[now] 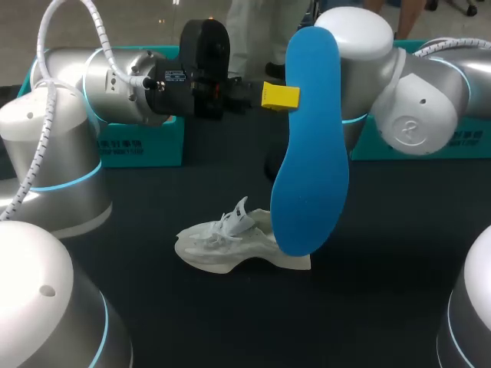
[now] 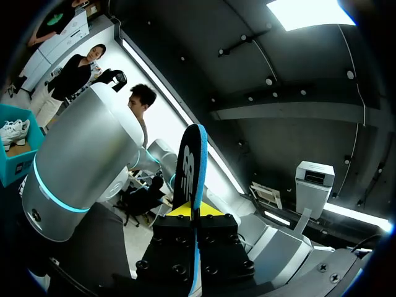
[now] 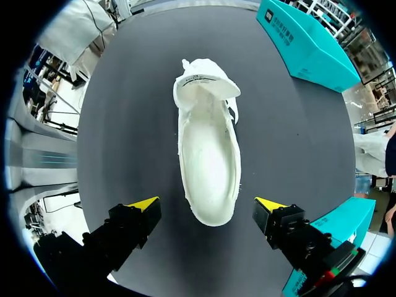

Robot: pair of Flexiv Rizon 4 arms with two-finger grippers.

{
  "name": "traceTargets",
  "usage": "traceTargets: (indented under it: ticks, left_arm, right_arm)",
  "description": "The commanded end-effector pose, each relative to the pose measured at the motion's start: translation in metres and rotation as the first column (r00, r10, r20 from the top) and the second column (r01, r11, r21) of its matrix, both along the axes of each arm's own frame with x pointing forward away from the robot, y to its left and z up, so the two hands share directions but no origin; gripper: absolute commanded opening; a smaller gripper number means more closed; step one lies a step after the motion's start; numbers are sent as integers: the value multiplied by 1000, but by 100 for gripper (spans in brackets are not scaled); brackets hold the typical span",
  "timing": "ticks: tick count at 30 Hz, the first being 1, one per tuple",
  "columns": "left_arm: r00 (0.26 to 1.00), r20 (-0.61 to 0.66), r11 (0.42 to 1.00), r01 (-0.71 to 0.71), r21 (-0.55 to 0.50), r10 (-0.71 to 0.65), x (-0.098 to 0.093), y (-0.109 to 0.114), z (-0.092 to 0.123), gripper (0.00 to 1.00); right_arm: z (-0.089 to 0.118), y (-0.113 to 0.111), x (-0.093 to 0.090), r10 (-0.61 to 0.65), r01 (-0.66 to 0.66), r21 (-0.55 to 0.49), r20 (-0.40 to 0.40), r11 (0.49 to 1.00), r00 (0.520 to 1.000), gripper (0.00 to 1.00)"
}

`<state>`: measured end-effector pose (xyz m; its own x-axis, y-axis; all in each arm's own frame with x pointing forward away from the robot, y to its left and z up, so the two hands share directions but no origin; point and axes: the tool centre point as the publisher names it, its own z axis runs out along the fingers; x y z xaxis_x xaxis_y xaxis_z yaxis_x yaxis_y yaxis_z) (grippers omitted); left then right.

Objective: Take the shoe out of the shoebox, open the shoe tongue, remove and reinsert the insole, then place the shoe into the shoebox

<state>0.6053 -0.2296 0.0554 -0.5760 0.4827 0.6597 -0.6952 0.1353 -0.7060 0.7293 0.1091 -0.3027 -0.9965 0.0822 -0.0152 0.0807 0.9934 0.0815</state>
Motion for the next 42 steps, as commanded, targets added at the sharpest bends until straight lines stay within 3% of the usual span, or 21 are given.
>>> traceTargets:
  ticks: [1, 12, 24, 31, 42]
  left_arm:
    - [1000, 0, 1000, -1, -1, 1, -1, 1, 0, 0]
    - [1000, 0, 1000, -1, -1, 1, -1, 1, 0, 0]
    - [1000, 0, 1000, -1, -1, 1, -1, 1, 0, 0]
    - [1000, 0, 1000, -1, -1, 1, -1, 1, 0, 0]
    - [1000, 0, 1000, -1, -1, 1, -1, 1, 0, 0]
  right_arm:
    - [-1, 0, 0, 0, 0, -1, 0, 1000, 1000, 100]
    - [-3, 14, 25, -22, 23, -9, 56, 1000, 998, 100]
    - [-41, 48, 58, 52, -51, -24, 36, 998, 998, 100]
    - [-63, 60, 58, 69, -69, -10, 21, 998, 997, 100]
    - [-81, 51, 49, 12, -11, -25, 9, 1000, 1000, 100]
